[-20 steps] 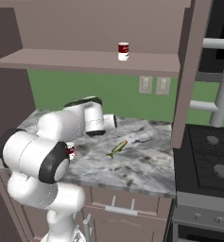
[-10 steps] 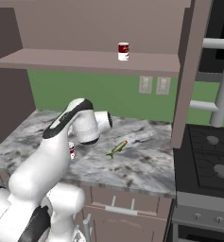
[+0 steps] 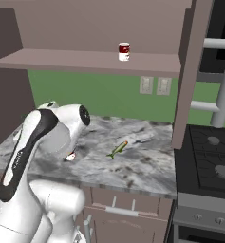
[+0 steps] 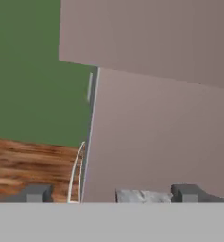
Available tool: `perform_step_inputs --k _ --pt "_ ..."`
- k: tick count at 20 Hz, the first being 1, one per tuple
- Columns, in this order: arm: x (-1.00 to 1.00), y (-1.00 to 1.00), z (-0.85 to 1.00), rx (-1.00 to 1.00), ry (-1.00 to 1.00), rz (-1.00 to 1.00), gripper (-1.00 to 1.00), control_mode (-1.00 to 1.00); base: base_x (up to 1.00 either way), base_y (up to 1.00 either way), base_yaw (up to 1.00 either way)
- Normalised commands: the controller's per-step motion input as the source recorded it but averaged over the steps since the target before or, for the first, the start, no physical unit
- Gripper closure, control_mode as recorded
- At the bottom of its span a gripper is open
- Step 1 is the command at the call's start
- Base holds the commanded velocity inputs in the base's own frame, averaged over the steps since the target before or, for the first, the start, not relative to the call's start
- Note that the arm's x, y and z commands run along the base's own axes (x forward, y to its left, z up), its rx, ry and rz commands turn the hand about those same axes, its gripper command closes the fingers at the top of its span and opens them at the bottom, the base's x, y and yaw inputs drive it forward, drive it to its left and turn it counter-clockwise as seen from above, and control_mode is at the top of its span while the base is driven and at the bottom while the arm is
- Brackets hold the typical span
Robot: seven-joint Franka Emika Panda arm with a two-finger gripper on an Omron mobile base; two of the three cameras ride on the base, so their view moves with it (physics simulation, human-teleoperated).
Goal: Restock the canned food cabinet by taking the new fresh canned food from the counter and placing it in the cabinet. Then, take the old canned food from the cabinet and place it on the counter.
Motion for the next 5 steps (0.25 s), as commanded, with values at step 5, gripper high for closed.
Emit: perform_step_inputs --k 5 --pt "-0.59 0.06 0.59 -0.02 -0.41 0.01 -1.0 -1.0 0.0 0.0 0.0"
